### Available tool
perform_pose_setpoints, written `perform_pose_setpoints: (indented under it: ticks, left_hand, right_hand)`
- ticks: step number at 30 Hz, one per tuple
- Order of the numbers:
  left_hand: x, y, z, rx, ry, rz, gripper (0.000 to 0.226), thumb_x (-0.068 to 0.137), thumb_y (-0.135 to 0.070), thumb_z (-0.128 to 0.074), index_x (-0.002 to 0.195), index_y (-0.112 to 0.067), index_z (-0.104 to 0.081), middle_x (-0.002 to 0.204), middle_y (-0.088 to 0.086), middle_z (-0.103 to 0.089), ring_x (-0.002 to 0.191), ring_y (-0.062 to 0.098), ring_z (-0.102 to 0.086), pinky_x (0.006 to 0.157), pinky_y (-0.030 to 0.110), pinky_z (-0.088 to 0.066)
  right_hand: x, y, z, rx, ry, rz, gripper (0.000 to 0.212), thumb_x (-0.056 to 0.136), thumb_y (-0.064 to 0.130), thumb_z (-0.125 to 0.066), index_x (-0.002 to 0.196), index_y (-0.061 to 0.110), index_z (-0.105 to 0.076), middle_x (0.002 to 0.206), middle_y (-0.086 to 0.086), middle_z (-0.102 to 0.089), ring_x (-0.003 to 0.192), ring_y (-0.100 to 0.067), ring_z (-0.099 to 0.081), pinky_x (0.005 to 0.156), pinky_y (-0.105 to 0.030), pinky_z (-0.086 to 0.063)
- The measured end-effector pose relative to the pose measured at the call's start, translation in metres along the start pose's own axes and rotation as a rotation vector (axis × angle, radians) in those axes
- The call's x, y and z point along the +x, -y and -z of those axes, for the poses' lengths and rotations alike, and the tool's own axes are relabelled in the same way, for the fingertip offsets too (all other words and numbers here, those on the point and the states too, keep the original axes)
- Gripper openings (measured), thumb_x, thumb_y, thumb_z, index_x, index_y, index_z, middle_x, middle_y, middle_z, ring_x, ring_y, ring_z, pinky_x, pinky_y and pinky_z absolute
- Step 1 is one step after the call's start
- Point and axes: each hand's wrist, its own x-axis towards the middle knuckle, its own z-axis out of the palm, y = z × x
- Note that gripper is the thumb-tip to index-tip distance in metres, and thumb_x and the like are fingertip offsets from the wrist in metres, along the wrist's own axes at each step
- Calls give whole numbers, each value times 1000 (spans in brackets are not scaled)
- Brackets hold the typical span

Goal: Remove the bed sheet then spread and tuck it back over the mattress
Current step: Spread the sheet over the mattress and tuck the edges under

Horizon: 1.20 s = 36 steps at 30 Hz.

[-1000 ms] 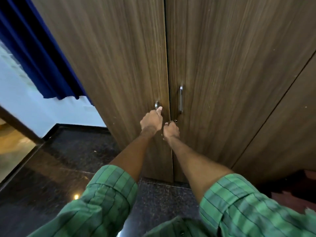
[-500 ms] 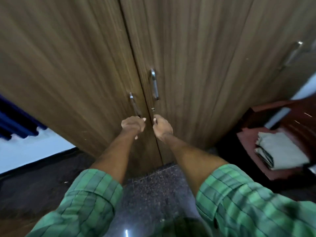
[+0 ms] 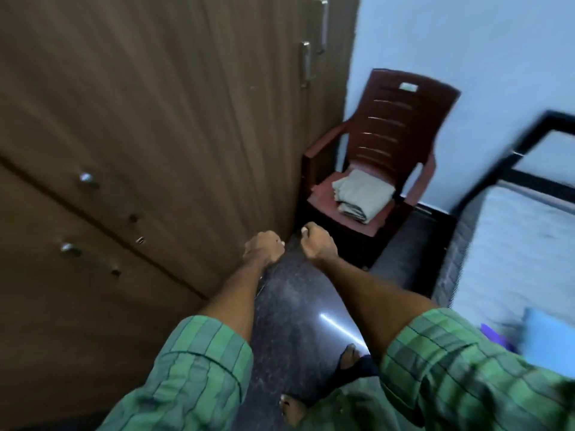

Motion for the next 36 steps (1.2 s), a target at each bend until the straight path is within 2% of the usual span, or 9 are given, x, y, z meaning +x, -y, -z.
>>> perform_pose_setpoints:
  ticks: [4,7,14,17,19,23,29,33,36]
  left_hand:
    - [28,-81,-14,-37,144,-133,39,86,-51,-49,97,-25,-77,94,-1,-77,92,24,-73,87,36,-58]
    - [42,-139,-17,-104,203,-218,29,92,-38,-52,85,-24,-76,75,-6,-76,77,17,-74,80,30,-59]
    - [107,-240,-44,-159,205,-323,26,88,-39,-55,76,-29,-74,82,-4,-77,75,21,-73,74,31,-60]
    - [123,-268,-58,-310,245,-324,21,96,-23,-57,89,-19,-76,79,-1,-72,61,16,-64,55,21,-46]
    - [152,-286,-68,-386,221,-316,19,94,-22,-60,85,-16,-76,71,1,-69,57,15,-60,57,24,-42]
    - [262,-308,-119,-483,183,-205,29,73,-43,-59,74,-17,-72,81,11,-76,75,29,-70,66,39,-49]
    - [347,-347,-113,-369,247,-223,28,88,-33,-66,65,-17,-62,84,13,-75,87,39,-71,71,40,-56]
    - [402,-341,-122,-229,361,-266,12,94,-18,-60,87,-17,-70,104,5,-74,100,26,-67,81,29,-48]
    - [455,-325,-142,-107,397,-348,26,91,-11,-58,112,-17,-71,120,3,-70,111,24,-64,95,29,-50]
  right_hand:
    - [23,-60,47,82,-93,-193,37,108,35,-38,124,9,-57,131,-19,-62,120,-40,-59,93,-43,-46]
    - [39,-93,79,159,-140,-281,40,109,37,-36,125,8,-57,130,-21,-62,119,-41,-58,92,-43,-46]
    - [94,-165,136,255,-238,-394,39,107,36,-39,126,9,-60,130,-22,-63,118,-43,-60,95,-42,-48]
    - [117,-182,147,274,-247,-416,36,107,36,-41,125,14,-62,127,-20,-65,117,-42,-61,94,-41,-48]
    - [141,-194,153,281,-239,-431,35,105,37,-42,124,16,-63,126,-19,-66,116,-41,-61,94,-42,-48]
    - [197,-222,152,296,-225,-483,38,104,41,-43,121,15,-64,124,-18,-68,114,-41,-63,94,-43,-51]
    - [293,-252,127,347,-159,-617,36,104,42,-46,113,13,-65,118,-17,-70,109,-38,-64,87,-37,-48]
    - [359,-265,96,517,-120,-794,46,101,44,-49,130,9,-57,128,-20,-64,114,-41,-63,96,-44,-53]
    - [410,-281,63,591,-42,-873,62,98,52,-49,142,9,-50,144,-20,-55,129,-39,-55,109,-48,-46]
